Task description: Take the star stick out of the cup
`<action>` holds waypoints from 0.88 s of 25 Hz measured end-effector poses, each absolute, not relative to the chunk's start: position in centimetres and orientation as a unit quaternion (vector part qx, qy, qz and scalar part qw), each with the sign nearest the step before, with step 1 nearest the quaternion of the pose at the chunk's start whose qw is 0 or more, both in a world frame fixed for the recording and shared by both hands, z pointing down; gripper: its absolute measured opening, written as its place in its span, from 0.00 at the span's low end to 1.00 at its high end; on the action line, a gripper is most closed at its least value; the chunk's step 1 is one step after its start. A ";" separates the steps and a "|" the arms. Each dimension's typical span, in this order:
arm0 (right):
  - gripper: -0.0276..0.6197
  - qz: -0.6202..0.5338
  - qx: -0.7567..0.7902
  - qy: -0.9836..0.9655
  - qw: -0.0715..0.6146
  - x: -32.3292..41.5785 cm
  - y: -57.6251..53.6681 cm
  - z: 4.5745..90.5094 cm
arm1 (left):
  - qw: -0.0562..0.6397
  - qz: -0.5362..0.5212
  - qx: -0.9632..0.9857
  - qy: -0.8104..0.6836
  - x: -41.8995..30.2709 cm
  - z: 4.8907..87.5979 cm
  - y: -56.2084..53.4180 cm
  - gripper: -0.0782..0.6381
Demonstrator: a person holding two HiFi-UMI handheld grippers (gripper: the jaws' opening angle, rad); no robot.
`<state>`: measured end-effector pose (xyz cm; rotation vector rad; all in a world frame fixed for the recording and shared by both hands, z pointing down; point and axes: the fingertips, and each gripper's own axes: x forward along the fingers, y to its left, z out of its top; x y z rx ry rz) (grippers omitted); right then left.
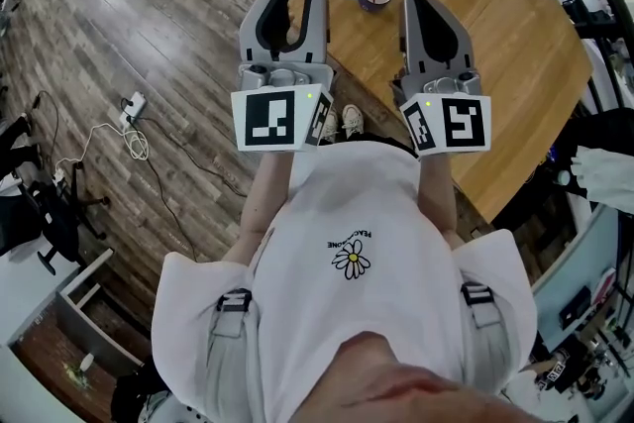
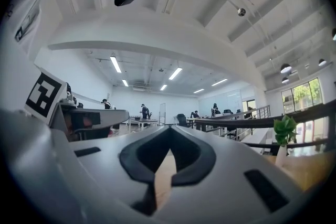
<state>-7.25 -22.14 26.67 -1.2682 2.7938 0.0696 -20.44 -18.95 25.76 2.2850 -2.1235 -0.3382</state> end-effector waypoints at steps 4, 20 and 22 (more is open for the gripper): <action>0.05 0.018 -0.422 0.906 0.033 -6.3 -22.9 26.9 | 0.017 -0.104 0.747 -0.656 -19.5 26.4 -21.6 0.34; 0.05 -0.004 -0.469 0.883 0.016 -2.1 -26.1 29.1 | 0.199 -0.011 0.799 -0.568 -14.1 39.9 -35.0 0.36; 0.05 -0.008 -0.477 0.879 0.012 -1.5 -26.4 29.5 | 0.212 0.000 0.800 -0.562 -13.6 41.2 -36.0 0.37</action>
